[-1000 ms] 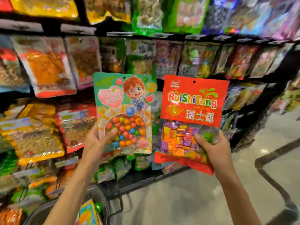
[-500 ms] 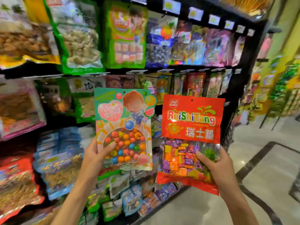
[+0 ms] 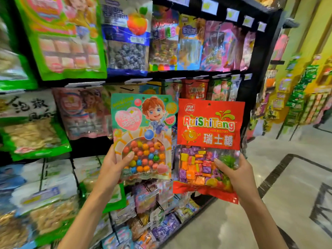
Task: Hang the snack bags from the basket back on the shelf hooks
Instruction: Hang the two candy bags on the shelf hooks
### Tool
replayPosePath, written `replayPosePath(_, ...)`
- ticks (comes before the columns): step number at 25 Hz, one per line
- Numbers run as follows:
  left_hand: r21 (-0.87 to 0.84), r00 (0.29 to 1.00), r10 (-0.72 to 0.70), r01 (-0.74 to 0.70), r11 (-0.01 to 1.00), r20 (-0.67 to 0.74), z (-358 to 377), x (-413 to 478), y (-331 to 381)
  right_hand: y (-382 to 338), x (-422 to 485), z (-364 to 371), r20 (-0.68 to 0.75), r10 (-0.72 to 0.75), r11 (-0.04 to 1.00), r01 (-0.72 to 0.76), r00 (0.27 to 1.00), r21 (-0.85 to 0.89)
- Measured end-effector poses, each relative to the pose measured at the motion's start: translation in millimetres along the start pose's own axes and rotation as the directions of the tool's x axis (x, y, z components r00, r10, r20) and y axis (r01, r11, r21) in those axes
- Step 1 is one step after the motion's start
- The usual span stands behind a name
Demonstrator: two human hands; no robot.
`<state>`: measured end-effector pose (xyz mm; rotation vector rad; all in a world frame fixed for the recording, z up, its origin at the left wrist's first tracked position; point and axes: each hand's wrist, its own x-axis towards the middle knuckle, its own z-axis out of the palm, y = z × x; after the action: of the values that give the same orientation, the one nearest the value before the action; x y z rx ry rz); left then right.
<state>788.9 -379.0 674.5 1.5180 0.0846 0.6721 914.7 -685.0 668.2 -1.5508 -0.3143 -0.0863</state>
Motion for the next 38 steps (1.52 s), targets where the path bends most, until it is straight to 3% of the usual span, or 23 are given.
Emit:
replayPosePath(10, 0.048, 0.975, -0.04, 0.052, 0.997, -0.22, 144.0, 107.0, -64.1, 59.8, 200.8, -90.9, 0.18, 0.005, 0.998, 0.006, 0.984, -0.06)
replayPosePath(15, 0.043, 0.965, -0.048, 0.061, 0.997, -0.257, 201.8, 148.1, -84.1, 74.3, 284.8, -124.3, 0.269, -0.009, 0.998, 0.024, 0.963, -0.053)
replayPosePath(29, 0.058, 0.963, -0.014, 0.031, 0.998, -0.269, 274.0, 272.7, -130.4, 123.5, 452.8, -146.4, 0.266, -0.014, 1.0, 0.007, 0.964, 0.029)
replayPosePath(38, 0.071, 0.93, 0.048, -0.023, 0.997, -0.363, 313.9, 299.1, -136.6, 143.6, 521.0, -155.2, 0.385, -0.051, 0.995, 0.015, 0.922, 0.097)
